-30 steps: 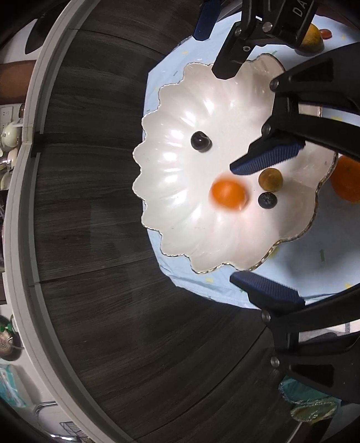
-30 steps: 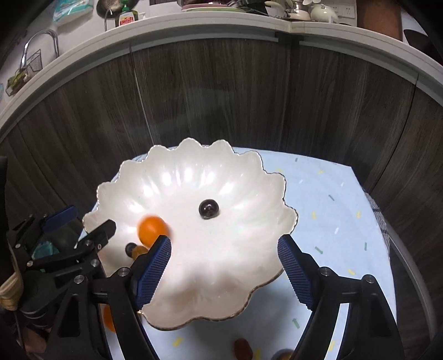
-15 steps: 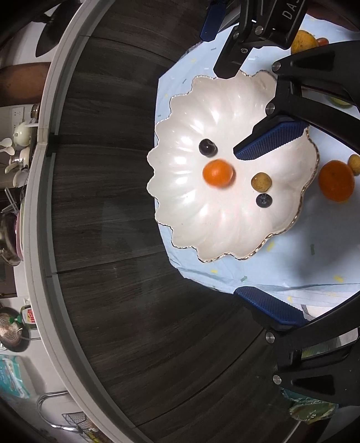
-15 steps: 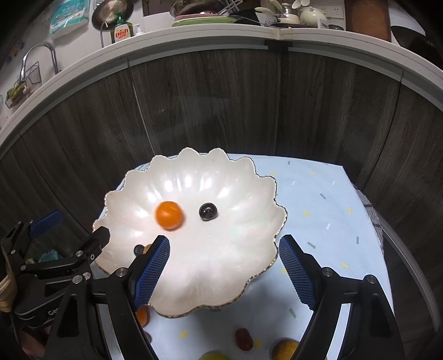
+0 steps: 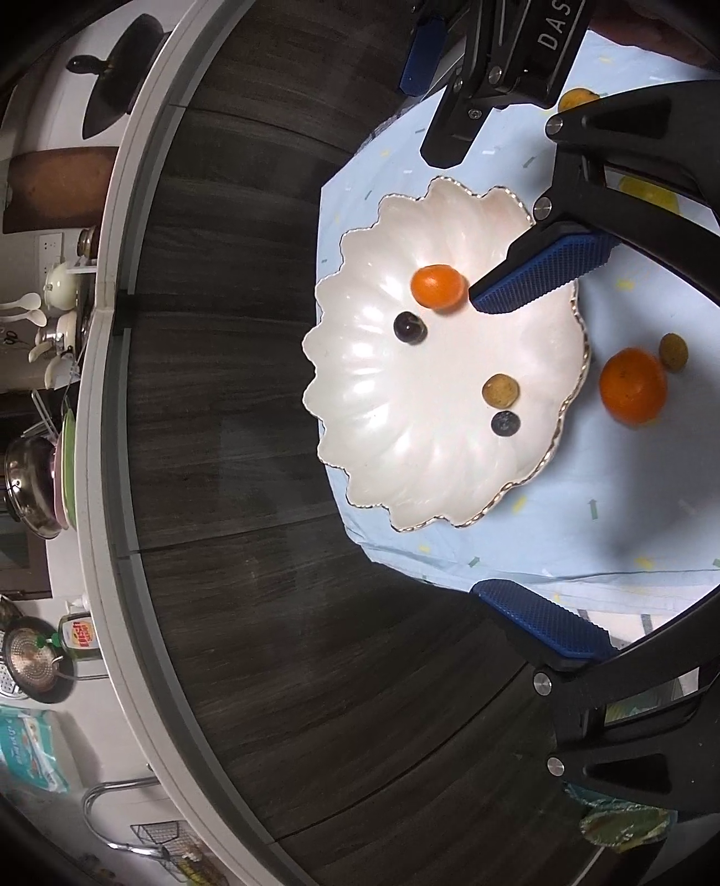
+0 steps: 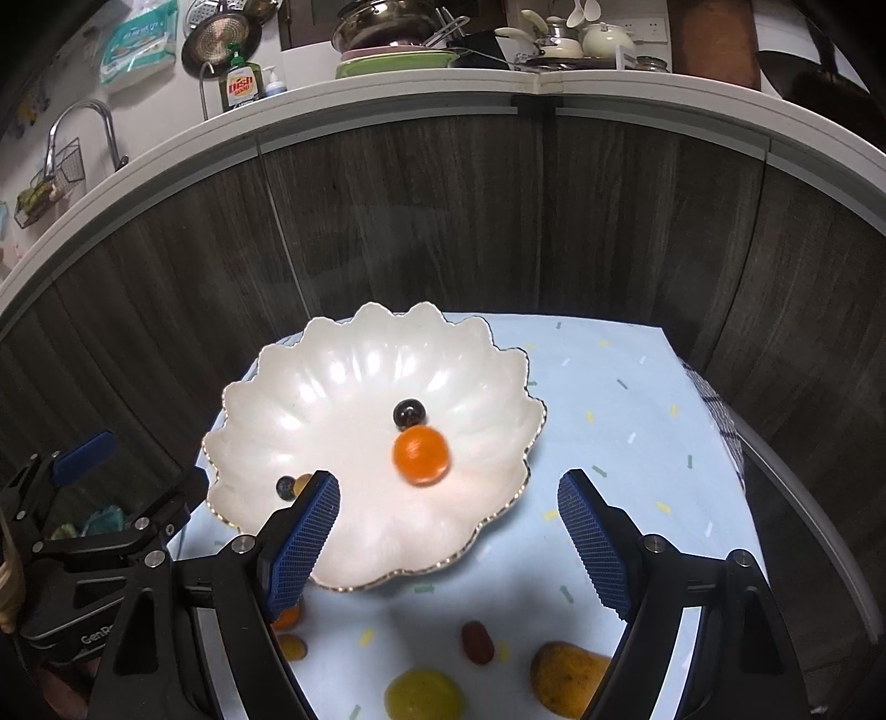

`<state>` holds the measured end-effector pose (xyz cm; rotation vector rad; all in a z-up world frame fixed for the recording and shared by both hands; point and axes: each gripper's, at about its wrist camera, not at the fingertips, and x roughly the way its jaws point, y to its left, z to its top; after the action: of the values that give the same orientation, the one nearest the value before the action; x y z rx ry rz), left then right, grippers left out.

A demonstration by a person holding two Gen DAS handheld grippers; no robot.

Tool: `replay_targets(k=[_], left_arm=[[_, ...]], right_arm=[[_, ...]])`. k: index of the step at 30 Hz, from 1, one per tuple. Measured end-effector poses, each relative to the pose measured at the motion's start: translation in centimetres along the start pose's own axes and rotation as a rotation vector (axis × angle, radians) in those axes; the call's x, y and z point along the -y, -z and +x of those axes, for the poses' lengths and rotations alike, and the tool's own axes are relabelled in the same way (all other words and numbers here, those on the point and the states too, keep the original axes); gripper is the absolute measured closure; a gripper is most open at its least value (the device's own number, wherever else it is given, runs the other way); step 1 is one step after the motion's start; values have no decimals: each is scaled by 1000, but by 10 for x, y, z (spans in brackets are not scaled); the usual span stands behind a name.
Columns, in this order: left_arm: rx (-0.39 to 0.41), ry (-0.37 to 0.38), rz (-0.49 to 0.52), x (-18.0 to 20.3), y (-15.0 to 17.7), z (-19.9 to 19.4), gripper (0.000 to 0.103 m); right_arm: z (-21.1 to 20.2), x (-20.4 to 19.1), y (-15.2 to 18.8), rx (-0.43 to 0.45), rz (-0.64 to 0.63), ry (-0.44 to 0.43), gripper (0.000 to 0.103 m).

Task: Organize fruits
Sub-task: 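Withdraw both tools from the bowl toward the remaining fruits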

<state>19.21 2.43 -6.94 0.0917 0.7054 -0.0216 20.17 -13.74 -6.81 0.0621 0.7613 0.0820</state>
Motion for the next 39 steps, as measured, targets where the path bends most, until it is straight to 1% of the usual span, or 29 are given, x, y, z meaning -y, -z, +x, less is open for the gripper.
replay_targets(k=[12,20,39], left_arm=[[5,12,14,13,7,-16,5],[5,29,32,28,14,-23,5],[-12,111,108,77,34,-29,5]], right_arm=[[-16,10,10,12,16,8,21],[-26,24,20,13,23,26,21],[-41,69,51,-19,67,80,21]])
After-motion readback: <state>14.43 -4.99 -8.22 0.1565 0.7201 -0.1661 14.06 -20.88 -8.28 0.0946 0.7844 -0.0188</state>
